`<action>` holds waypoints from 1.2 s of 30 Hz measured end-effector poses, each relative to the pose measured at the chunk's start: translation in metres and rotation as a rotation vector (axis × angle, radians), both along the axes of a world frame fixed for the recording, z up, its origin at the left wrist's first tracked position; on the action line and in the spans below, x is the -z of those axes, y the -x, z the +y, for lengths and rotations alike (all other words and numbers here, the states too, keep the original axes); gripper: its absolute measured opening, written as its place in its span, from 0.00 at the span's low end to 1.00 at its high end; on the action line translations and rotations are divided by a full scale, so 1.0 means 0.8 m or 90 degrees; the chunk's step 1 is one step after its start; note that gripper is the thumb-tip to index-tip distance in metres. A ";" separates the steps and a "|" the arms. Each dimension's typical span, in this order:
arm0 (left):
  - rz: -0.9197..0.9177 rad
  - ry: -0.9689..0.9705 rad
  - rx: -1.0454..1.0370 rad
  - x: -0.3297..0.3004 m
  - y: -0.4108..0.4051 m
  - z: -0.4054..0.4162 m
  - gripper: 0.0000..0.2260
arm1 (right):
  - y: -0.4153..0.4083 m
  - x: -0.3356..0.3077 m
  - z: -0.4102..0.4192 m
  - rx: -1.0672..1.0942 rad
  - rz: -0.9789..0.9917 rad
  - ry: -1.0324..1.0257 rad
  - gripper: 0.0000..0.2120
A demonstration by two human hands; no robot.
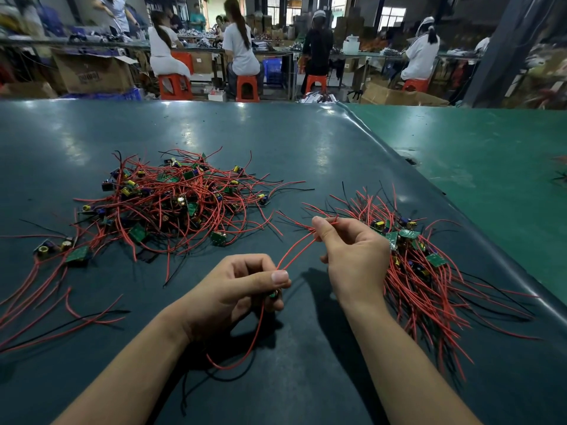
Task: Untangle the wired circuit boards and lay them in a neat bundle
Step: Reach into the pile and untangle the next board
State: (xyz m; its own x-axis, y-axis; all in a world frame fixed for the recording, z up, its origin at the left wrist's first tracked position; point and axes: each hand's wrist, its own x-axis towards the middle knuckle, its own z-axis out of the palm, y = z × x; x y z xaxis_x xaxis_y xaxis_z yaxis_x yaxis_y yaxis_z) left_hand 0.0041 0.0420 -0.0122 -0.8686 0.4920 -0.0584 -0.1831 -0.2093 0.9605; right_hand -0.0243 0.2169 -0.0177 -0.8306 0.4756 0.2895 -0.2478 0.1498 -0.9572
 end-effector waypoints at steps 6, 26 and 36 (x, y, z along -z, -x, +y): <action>0.015 0.006 0.006 0.000 0.001 0.002 0.06 | -0.001 -0.002 -0.001 0.032 0.009 -0.013 0.09; 0.039 0.007 -0.049 0.004 0.002 0.002 0.12 | 0.000 -0.004 0.000 -0.024 -0.014 0.066 0.07; 0.112 0.012 -0.272 0.006 0.008 0.008 0.18 | -0.031 -0.006 -0.030 -0.576 -0.234 0.005 0.08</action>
